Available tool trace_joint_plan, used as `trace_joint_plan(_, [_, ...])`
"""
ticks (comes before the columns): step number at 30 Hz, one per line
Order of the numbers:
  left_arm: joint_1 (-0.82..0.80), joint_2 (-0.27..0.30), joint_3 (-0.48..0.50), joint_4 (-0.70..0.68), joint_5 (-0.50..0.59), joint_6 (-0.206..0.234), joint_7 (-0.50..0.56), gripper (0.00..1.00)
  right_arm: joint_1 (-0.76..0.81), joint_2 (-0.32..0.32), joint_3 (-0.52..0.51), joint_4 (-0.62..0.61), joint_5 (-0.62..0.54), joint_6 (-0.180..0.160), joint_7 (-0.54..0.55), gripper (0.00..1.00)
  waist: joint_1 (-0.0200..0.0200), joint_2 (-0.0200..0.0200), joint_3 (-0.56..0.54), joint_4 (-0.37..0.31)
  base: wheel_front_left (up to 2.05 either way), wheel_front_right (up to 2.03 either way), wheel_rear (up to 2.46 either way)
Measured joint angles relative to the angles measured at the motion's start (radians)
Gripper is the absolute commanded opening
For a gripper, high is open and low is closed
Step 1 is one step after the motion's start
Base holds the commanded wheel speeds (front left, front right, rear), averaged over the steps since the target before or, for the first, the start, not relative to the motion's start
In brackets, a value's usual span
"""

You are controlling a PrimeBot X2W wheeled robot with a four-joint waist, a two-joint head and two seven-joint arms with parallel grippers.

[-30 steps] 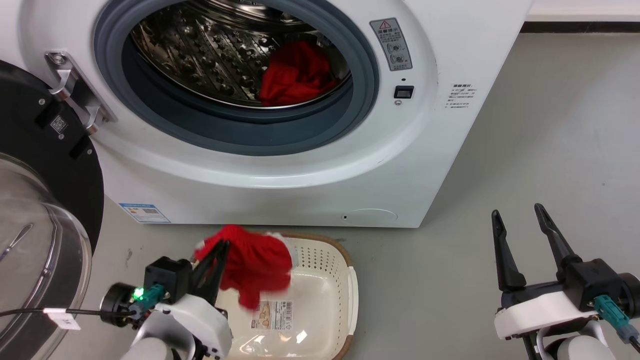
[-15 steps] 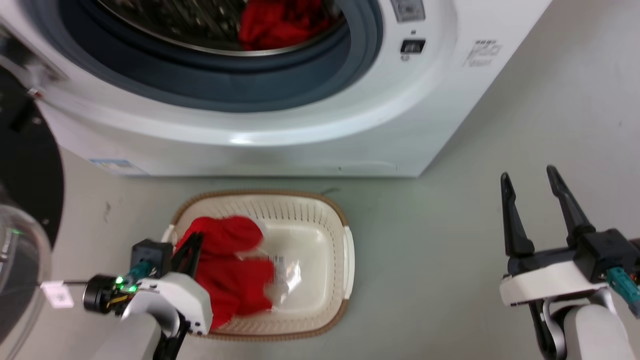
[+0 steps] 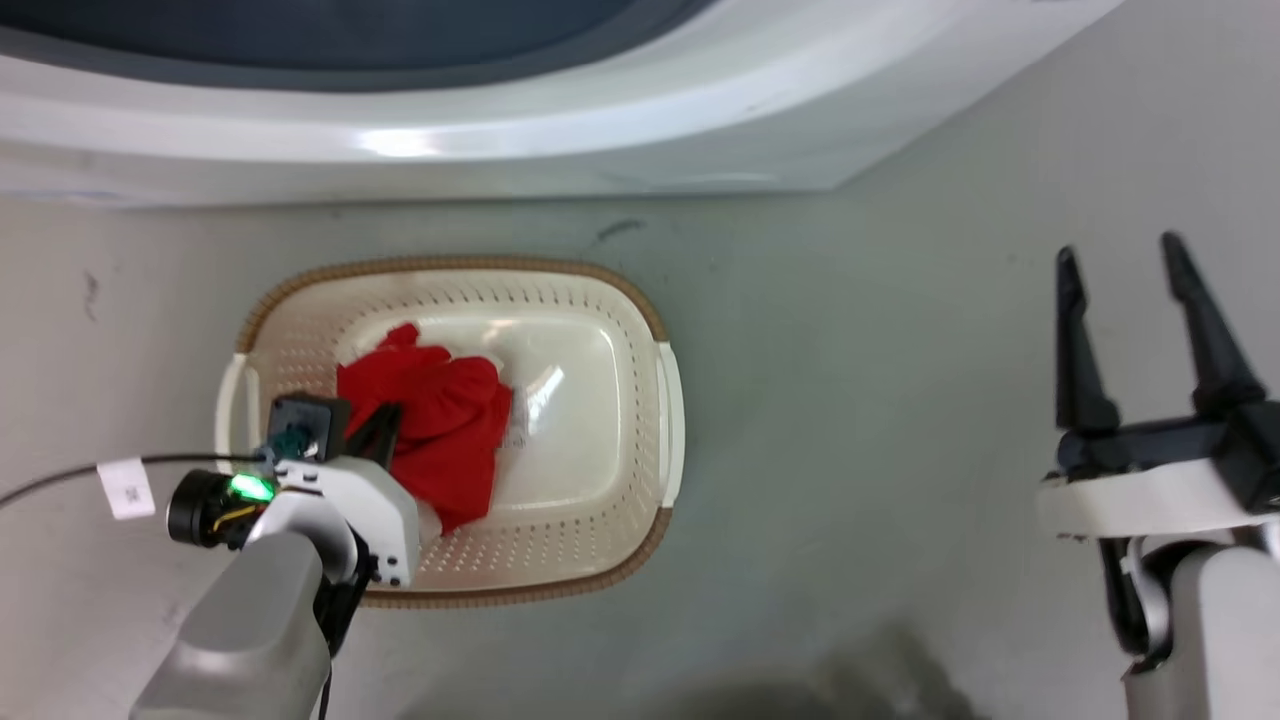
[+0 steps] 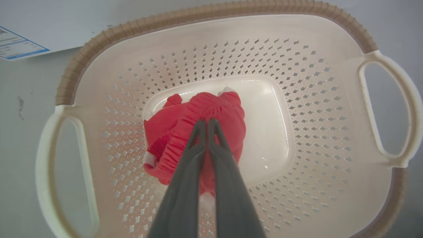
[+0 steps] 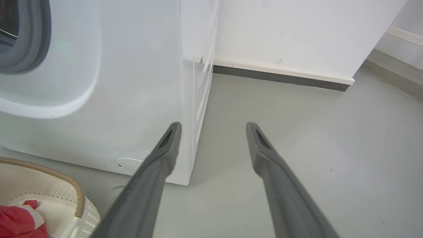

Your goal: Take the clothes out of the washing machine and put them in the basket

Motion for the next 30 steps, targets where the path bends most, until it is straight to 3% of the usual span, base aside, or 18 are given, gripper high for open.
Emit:
trace_joint_plan(9, [-0.126, -0.037, 0.019, 0.152, -0.002, 0.003, -0.008, 0.0, -0.04, 0.0, -0.016, -0.048, -0.001, 0.0, 0.0, 1.0, 0.0, 0.0, 0.125, -0.022, 0.0, 0.0, 0.0])
trace_joint_plan(21, [-0.179, -0.059, 0.078, 0.124, 0.03, 0.03, -0.011, 0.0, -0.066, 0.0, -0.042, -0.096, -0.012, 0.0, 0.0, 1.0, 0.0, 0.0, 0.242, -0.022, 0.0, 0.0, 0.0])
trace_joint_plan(22, [-0.179, -0.062, 0.083, 0.122, 0.032, 0.032, -0.011, 1.0, -0.066, 0.0, -0.041, -0.095, -0.013, 0.0, 0.0, 1.0, 0.0, 0.0, 0.243, -0.019, 0.0, 0.0, 0.0])
trace_joint_plan(30, [-0.12, -0.066, 0.129, 0.058, 0.079, 0.039, -0.011, 1.0, -0.062, 0.0, -0.037, -0.063, -0.02, 0.0, 0.0, 1.0, -0.0001, 0.0, 0.179, -0.014, 0.0, 0.0, 0.0])
